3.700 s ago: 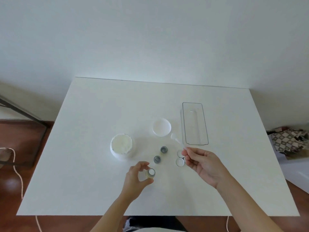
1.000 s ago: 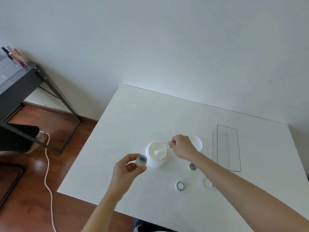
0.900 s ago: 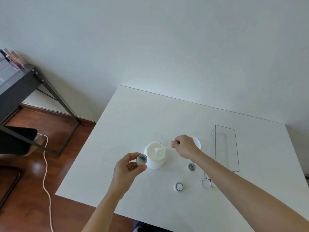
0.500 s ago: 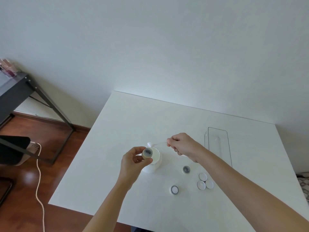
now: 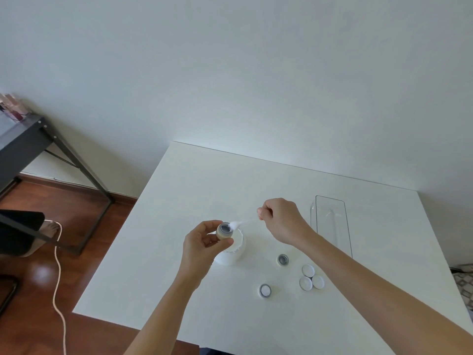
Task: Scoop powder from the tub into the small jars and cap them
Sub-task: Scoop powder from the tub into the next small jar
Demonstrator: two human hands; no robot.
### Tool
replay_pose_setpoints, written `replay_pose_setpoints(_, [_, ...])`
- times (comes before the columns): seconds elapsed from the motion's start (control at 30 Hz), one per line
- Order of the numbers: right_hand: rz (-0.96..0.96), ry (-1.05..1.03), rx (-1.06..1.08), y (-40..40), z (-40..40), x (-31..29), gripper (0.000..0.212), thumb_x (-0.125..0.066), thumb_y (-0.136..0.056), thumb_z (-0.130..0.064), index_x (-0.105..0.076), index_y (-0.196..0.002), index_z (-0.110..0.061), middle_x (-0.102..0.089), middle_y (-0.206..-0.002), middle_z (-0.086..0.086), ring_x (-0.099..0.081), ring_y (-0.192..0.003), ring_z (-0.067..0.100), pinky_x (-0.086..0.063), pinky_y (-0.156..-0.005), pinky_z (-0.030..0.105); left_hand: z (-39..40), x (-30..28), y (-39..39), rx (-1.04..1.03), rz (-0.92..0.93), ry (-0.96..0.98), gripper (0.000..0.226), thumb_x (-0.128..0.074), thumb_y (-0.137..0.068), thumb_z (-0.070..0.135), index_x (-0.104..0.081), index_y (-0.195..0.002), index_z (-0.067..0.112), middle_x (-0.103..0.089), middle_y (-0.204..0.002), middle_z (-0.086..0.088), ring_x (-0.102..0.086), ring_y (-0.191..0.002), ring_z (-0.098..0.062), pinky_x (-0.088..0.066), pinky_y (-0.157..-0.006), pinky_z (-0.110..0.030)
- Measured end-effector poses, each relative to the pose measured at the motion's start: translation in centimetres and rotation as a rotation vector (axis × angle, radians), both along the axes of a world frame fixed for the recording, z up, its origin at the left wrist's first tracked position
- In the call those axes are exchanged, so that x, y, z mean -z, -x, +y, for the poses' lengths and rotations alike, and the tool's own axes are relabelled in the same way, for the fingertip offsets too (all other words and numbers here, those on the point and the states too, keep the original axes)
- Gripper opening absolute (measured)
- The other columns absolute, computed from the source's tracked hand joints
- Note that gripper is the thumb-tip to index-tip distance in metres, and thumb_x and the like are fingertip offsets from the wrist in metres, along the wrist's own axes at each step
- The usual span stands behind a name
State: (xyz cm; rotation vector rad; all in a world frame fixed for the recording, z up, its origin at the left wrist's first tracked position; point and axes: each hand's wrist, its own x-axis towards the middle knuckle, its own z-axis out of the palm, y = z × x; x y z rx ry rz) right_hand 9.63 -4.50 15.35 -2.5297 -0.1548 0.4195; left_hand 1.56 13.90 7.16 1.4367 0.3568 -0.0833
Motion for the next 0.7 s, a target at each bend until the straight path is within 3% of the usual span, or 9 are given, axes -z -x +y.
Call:
replay_pose_setpoints(0.1, [-0.091,-0.086,0.000,0.4,-0.1,0.0,0.031,-0.045,-0.098,-0.018,-0.058,-0.078,0.002,-0.063,-0.076,-0.005,-0.049,-0.059,0.015,-0.042,-0.058,0.029,0.0,0.2,0.0,0.006,0.001,0.013,0.033,-0.082,-0.077,0.002,-0.072,-0.102,0.020,-0.080,-0.094,-0.001,-0.074,-0.082,-0.013,-0.055,-0.076,-0.025])
replay_pose_setpoints(0.23, [-0.258,-0.172,-0.017,1.4,0.0,0.2,0.024,-0.049,-0.097,-0.016,-0.059,-0.078,-0.005,-0.045,-0.055,-0.013,-0.041,-0.052,0.004,-0.029,-0.051,0.015,-0.1,0.1,0.0,0.022,-0.015,0.047,0.030,-0.082,-0.078,0.002,-0.074,-0.103,0.017,-0.080,-0.096,-0.003,-0.075,-0.086,-0.016,-0.056,-0.076,-0.022])
replay_pose_setpoints(0.43, [-0.507,-0.143,-0.206,2.6,-0.1,0.5,0.017,-0.053,-0.097,-0.014,-0.061,-0.084,-0.006,-0.056,-0.072,0.001,-0.049,-0.070,0.017,-0.043,-0.064,0.028,-0.3,0.0,-0.1,0.010,-0.019,0.097,0.029,-0.083,-0.077,0.001,-0.076,-0.102,0.014,-0.080,-0.098,-0.005,-0.076,-0.092,-0.017,-0.055,-0.075,-0.017])
replay_pose_setpoints(0.7, [-0.838,0.041,-0.502,3.5,-0.9,1.1,0.018,-0.054,-0.092,-0.004,-0.064,-0.076,-0.005,-0.056,-0.067,0.005,-0.048,-0.063,0.022,-0.046,-0.056,0.030,-0.3,0.0,-0.1,0.014,-0.010,0.149,0.029,-0.084,-0.077,0.006,-0.076,-0.104,0.012,-0.079,-0.103,-0.007,-0.075,-0.099,-0.021,-0.056,-0.079,-0.019])
